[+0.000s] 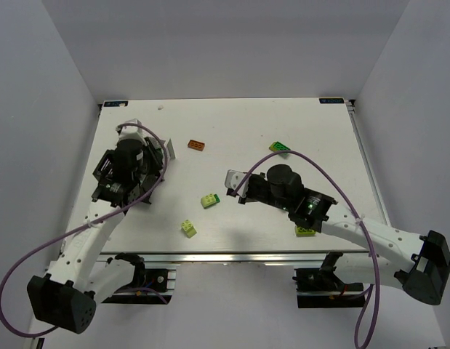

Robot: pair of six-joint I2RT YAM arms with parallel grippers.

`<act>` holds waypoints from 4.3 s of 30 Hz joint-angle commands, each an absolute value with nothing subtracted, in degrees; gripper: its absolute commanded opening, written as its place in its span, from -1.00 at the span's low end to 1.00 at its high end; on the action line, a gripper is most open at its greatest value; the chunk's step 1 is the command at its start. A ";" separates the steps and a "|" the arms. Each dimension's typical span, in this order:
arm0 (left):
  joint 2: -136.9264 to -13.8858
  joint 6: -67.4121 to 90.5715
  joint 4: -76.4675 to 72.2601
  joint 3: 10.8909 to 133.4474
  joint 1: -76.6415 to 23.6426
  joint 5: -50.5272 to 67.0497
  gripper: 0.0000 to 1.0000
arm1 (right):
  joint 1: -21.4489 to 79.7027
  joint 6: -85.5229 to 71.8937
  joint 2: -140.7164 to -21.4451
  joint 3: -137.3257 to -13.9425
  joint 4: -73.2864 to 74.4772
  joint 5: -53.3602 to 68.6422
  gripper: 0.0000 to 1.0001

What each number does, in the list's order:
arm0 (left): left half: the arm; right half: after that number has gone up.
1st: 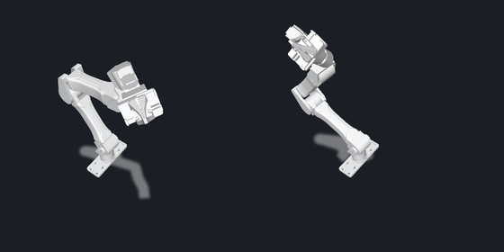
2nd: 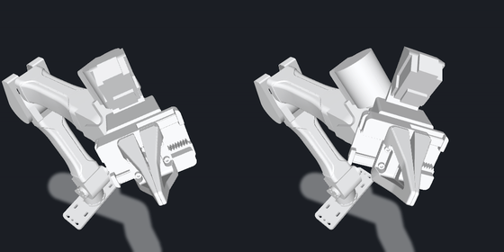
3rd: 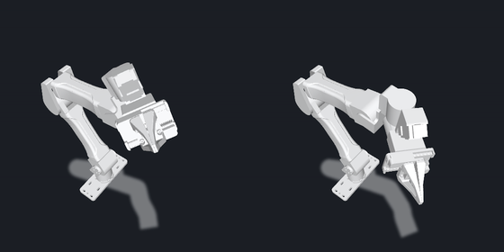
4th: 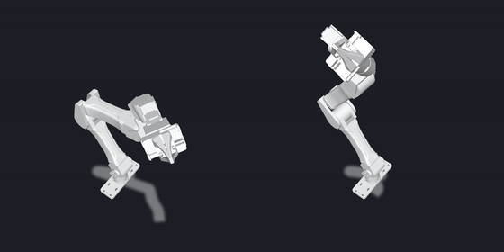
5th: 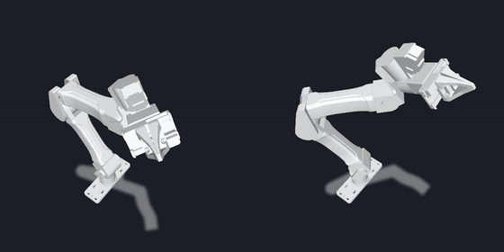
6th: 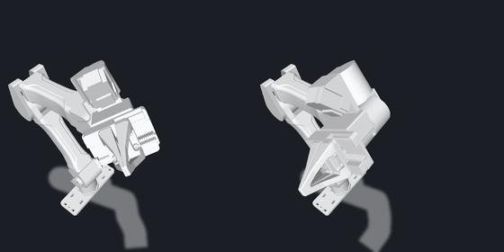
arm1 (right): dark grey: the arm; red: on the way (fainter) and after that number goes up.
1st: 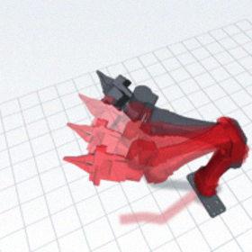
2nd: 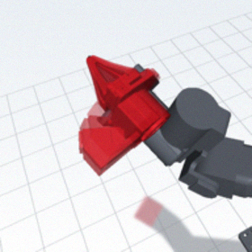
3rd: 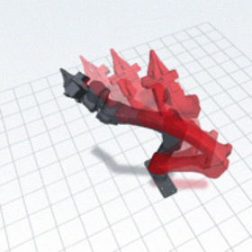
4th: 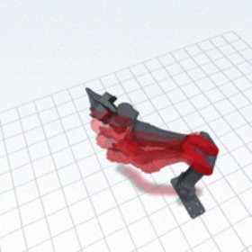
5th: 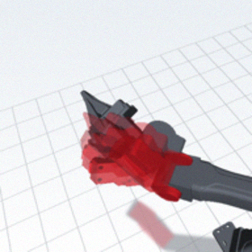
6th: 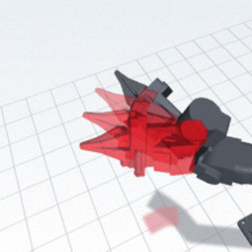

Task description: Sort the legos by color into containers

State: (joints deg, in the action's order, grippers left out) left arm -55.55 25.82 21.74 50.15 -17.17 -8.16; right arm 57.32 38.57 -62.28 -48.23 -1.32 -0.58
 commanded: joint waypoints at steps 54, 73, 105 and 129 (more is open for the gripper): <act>-55.73 23.80 4.94 43.97 8.62 19.72 0.56 | 38.33 28.04 -62.66 -49.04 1.13 19.06 0.79; -58.98 18.19 11.25 44.91 -20.12 13.45 0.53 | 31.46 65.42 -58.10 -37.55 7.12 46.46 0.62; -44.12 16.96 12.48 43.95 -20.04 -5.89 0.53 | 53.61 64.43 -112.49 -78.22 15.47 21.20 0.53; -45.62 16.96 11.52 43.42 -20.04 -2.03 0.53 | 52.65 62.49 -114.44 -80.42 20.56 21.88 -0.23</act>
State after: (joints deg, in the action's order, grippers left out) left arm -46.30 17.39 12.40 43.42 -20.01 -3.73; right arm 53.10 63.24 -114.21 -78.28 18.46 20.03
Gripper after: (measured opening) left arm 0.765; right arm 0.442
